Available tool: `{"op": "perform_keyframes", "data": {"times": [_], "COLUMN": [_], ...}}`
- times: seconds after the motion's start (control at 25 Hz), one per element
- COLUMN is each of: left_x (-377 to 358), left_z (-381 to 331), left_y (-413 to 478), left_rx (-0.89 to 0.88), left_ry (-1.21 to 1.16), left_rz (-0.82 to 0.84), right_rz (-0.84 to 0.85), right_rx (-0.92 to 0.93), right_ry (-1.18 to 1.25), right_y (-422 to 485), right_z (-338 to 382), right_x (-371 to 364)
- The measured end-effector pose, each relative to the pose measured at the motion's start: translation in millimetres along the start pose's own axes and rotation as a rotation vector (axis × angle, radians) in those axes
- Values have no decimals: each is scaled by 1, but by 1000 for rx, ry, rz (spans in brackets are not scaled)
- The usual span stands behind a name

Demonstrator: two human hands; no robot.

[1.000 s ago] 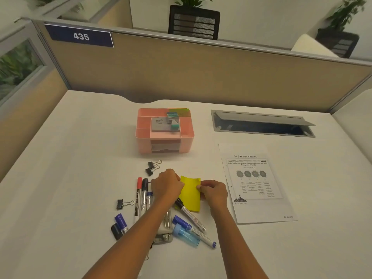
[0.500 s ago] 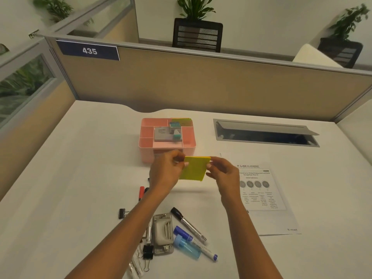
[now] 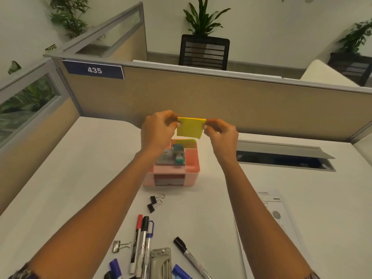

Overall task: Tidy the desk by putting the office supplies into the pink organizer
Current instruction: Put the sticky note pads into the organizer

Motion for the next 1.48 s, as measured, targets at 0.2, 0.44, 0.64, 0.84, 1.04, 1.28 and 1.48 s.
{"op": "perform_keyframes", "data": {"times": [0.2,0.44,0.64,0.84,1.04,1.28,1.48], "left_x": [-20,-40,-46,-29,5,41,31], "left_z": [27,50,67,73,87,103,135], "left_y": [28,30,30,13,-47,-131,-205], "left_rx": [60,110,173,187,188,315,557], "left_ry": [68,111,173,93,16,-16,53], "left_rz": [61,132,167,59,-45,-77,163], "right_rz": [45,80,98,16,-110,-57,335], "right_rx": [-55,-79,-192,-225,-175,-185,-441], "right_ry": [-69,-117,-197,-175,-93,-88,-222], "right_y": [32,37,35,17,-31,-107,-177], "right_z": [-27,-54,-66,-63,-52,-36,-63], "right_x": [-22,-32,-42,-38,-21,-19,-48]}}
Point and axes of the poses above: each hand's wrist, its own y-axis towards the middle knuckle, its own x-axis out of the back of the hand, z = x × y, the point moved 3 cm from there along y, towards the middle knuckle, and after that the axes turned 4 degrees about z, right-handed, at the moved point
